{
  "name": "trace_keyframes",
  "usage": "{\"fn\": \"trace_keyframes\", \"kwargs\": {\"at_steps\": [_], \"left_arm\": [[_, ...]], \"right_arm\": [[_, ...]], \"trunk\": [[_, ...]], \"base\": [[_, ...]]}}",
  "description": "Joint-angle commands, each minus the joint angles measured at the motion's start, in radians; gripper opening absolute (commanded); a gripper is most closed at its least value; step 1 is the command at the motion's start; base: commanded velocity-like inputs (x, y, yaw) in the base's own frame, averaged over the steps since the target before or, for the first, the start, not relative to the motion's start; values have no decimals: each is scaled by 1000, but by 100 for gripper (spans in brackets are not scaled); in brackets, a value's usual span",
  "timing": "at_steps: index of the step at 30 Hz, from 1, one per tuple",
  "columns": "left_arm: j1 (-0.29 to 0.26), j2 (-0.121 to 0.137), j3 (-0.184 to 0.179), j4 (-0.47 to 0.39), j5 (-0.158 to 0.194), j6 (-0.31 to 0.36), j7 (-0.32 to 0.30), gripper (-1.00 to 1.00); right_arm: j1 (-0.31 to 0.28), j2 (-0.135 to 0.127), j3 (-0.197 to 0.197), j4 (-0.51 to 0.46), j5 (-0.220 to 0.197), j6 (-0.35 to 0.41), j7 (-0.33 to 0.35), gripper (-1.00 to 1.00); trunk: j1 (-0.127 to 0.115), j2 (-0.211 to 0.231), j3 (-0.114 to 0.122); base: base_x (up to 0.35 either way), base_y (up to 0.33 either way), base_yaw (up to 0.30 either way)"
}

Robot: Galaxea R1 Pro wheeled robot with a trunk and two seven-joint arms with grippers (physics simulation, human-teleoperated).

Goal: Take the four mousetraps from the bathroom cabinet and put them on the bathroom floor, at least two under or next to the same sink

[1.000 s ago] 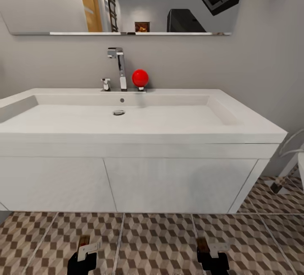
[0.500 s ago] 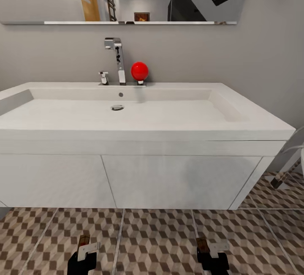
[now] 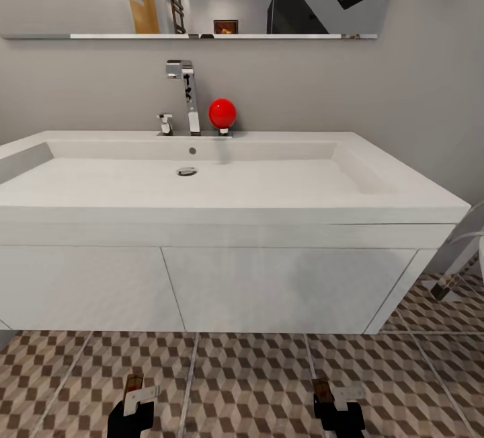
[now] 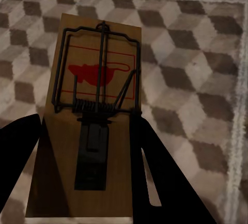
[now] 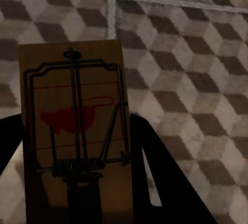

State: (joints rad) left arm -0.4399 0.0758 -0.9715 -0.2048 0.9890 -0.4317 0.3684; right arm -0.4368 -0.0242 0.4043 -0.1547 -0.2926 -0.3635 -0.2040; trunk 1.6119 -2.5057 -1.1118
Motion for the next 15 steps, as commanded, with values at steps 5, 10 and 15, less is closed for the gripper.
{"fn": "trace_keyframes", "kwargs": {"at_steps": [5, 10, 15], "left_arm": [[0, -1, -9, -2, 5, -1, 7, -100], [0, -3, -9, -3, 6, -2, 9, -100], [0, -4, -9, -2, 5, -2, 9, -100]], "right_arm": [[0, 0, 8, 0, -11, -3, -2, -100], [0, 0, 8, 0, -11, -3, -2, -100], [0, 0, 8, 0, -11, -3, -2, -100]], "trunk": [[0, 0, -1], [0, 0, -1], [0, 0, -1]], "base": [[83, 0, 0], [191, 0, 0], [19, 0, 0]]}}
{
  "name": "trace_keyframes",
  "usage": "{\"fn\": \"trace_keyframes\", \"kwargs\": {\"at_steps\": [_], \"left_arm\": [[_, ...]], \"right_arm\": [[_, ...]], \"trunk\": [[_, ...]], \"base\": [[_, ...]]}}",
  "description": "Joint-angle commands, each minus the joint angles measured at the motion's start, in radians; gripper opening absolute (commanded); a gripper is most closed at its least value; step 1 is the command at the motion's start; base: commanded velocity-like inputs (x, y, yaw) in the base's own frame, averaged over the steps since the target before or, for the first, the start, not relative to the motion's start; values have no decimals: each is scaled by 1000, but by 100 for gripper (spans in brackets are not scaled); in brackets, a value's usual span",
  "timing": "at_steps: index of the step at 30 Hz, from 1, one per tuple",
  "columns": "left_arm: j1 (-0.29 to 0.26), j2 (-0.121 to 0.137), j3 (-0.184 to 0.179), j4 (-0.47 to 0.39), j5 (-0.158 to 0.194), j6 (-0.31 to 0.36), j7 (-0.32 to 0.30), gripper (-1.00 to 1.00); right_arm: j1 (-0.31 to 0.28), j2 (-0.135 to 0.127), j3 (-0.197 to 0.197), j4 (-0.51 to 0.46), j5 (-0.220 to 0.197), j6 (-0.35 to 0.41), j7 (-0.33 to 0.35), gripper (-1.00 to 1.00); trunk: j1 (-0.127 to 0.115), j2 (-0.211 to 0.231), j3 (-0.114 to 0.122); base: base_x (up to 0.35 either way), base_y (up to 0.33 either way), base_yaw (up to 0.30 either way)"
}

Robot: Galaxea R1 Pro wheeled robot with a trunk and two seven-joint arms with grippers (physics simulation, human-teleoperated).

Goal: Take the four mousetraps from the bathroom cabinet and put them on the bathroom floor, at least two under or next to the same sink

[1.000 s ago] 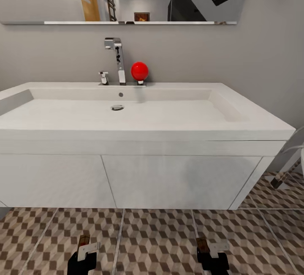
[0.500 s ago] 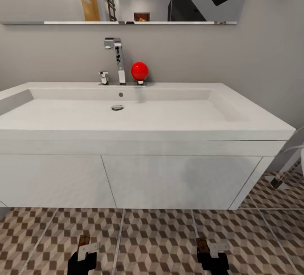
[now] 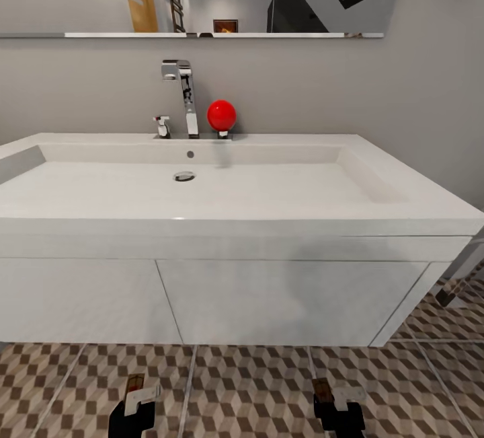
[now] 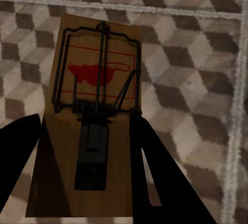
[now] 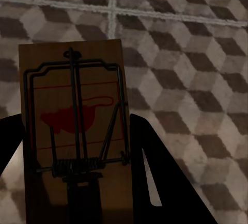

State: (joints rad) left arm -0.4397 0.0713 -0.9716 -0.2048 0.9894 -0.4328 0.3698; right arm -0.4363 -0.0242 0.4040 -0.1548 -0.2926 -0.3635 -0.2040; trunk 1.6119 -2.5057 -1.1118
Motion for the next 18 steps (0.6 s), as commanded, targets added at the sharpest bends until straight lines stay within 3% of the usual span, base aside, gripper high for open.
{"fn": "trace_keyframes", "kwargs": {"at_steps": [1, 7, 18], "left_arm": [[0, 1, -9, -2, 5, -1, 8, -100], [-1, 1, -9, -3, 5, 0, 8, -100], [-1, 1, -9, -2, 5, 0, 8, -100]], "right_arm": [[-1, 0, 9, 0, -11, -3, -2, -100], [-1, 0, 9, 0, -11, -3, -2, -100], [-1, 0, 9, 0, -11, -3, -2, -100]], "trunk": [[0, 0, -1], [0, 0, -1], [0, 0, -1]], "base": [[14, 0, 0], [151, 0, 0], [10, 0, 0]]}}
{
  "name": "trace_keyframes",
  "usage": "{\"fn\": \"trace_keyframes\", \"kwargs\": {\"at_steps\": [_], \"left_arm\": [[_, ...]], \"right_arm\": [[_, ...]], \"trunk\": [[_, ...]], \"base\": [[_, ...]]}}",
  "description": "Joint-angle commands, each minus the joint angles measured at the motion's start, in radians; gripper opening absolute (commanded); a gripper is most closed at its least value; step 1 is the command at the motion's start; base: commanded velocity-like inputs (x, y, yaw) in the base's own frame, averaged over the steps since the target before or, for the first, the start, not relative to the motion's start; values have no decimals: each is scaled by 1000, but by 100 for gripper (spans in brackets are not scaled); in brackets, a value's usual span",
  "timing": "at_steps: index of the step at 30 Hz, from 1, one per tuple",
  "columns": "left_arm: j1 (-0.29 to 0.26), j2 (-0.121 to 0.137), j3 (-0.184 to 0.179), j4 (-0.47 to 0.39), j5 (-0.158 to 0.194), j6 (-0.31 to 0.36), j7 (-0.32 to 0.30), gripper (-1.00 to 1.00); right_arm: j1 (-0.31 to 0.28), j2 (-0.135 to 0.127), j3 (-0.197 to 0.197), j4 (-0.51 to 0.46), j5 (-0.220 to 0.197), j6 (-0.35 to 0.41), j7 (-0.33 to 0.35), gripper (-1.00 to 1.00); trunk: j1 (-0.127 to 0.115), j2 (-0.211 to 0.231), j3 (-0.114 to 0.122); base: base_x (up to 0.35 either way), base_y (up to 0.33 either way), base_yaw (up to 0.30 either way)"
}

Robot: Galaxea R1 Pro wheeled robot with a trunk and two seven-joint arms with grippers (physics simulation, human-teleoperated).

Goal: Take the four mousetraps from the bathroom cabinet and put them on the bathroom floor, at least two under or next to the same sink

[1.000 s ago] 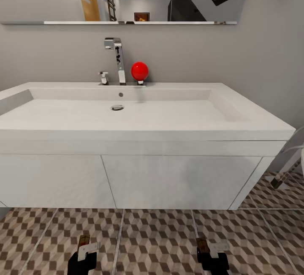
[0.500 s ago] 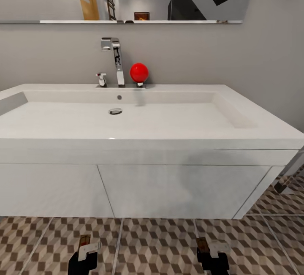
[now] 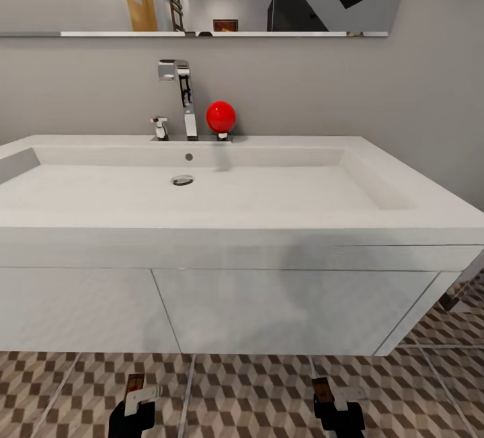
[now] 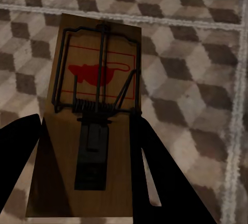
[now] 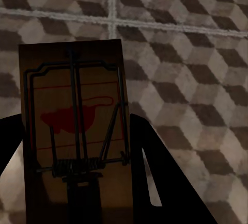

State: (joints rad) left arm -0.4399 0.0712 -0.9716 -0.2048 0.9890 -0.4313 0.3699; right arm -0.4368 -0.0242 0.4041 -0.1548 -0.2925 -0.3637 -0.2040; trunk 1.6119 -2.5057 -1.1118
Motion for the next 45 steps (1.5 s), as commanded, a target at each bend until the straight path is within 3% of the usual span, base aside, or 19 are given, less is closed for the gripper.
{"fn": "trace_keyframes", "kwargs": {"at_steps": [1, 22, 45], "left_arm": [[0, 1, -9, -3, 5, -1, 7, -100], [0, 2, -9, -2, 5, 0, 7, -100], [0, 1, -9, -2, 5, 0, 7, -100]], "right_arm": [[0, 0, 9, 0, -11, -3, -2, -100], [0, 0, 9, 0, -11, -3, -2, -100], [0, 0, 9, 0, -11, -3, -2, -100]], "trunk": [[0, -1, -5], [10, -5, -86], [10, -5, -86]], "base": [[0, 0, 0], [0, 0, 0], [0, 0, 0]]}}
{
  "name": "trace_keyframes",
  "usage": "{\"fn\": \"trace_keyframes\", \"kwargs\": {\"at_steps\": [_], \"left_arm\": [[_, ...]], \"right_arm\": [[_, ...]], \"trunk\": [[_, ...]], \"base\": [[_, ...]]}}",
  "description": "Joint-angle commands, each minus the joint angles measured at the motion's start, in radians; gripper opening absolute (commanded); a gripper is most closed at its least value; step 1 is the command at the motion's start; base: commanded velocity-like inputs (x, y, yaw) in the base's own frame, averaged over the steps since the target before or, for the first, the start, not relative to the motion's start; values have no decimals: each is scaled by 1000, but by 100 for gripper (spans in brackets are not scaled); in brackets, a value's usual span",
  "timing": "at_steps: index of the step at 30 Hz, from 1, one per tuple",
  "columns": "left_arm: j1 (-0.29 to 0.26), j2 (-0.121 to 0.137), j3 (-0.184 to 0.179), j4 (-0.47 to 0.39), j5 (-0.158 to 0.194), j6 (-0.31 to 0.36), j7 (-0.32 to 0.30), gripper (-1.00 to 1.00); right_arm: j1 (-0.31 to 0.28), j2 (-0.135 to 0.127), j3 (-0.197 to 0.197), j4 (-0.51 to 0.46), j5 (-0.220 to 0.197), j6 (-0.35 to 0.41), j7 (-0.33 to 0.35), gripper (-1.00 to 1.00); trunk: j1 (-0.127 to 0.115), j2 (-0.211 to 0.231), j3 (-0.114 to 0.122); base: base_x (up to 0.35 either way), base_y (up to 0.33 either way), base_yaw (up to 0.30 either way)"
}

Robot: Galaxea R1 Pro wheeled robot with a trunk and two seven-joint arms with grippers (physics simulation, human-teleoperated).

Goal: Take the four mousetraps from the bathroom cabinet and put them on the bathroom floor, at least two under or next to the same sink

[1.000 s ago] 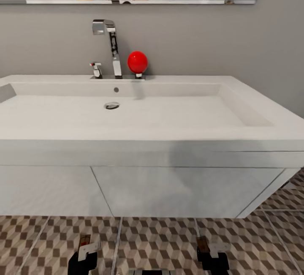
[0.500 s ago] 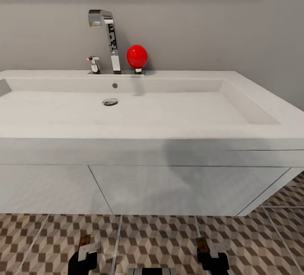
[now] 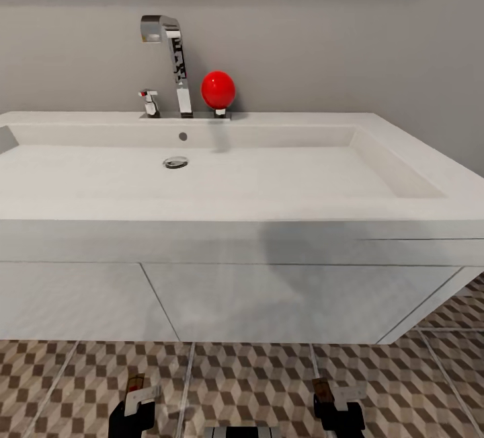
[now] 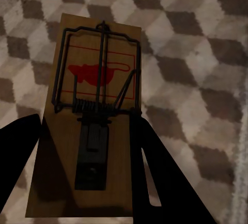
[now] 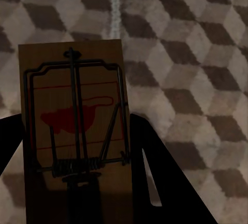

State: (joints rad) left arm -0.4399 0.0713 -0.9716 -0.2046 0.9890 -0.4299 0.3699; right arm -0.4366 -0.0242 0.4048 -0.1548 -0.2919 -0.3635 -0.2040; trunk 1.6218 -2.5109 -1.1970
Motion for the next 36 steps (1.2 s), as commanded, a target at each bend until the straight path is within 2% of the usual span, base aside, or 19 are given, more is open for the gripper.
{"fn": "trace_keyframes", "kwargs": {"at_steps": [1, 9, 28, 36], "left_arm": [[0, 1, -9, -2, 5, -1, 7, -100], [0, -1, -9, -3, 5, -1, 7, -100], [0, 3, -9, -4, 5, 0, 9, -100], [0, 2, -9, -4, 5, -2, 9, -100]], "right_arm": [[0, 0, 9, 0, -11, -3, -2, -100], [-1, 0, 9, 0, -11, -4, -2, -100], [0, 0, 7, 0, -12, -5, -2, -100], [0, 0, 8, 0, -12, -5, -2, -100]], "trunk": [[0, 0, -1], [0, 0, -1], [8, -5, -74], [8, -5, -74]], "base": [[0, 0, 0], [0, 0, 0], [0, 0, 0], [0, 0, 0]]}}
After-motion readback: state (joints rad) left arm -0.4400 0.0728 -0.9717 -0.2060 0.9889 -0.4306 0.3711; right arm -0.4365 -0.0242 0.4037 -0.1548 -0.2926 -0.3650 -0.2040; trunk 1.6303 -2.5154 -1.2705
